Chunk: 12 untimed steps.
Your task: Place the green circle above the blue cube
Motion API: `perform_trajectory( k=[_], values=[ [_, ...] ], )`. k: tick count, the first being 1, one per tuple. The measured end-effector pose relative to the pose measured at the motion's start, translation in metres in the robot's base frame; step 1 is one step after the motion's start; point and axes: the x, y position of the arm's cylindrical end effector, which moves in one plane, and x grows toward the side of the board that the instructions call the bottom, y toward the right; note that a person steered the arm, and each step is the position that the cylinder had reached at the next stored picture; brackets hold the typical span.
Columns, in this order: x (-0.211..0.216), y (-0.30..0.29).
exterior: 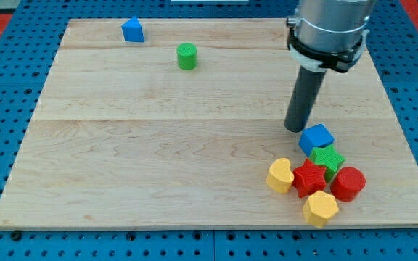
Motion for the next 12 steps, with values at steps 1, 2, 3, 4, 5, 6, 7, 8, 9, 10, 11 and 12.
perform_trajectory(
  k=[1, 2, 3, 4, 5, 6, 7, 8, 9, 10, 11, 12],
  values=[
    [-0.056, -0.002],
    [-0.071, 0.034],
    [-0.128, -0.015],
    [-0.189, -0.127],
    [-0.179, -0.214],
    [-0.092, -0.118],
    [-0.062, -0.1],
    [-0.025, -0.05],
    [-0.057, -0.059],
    [-0.042, 0.009],
    [-0.011, 0.013],
    [-0.079, -0.098]
  ],
)
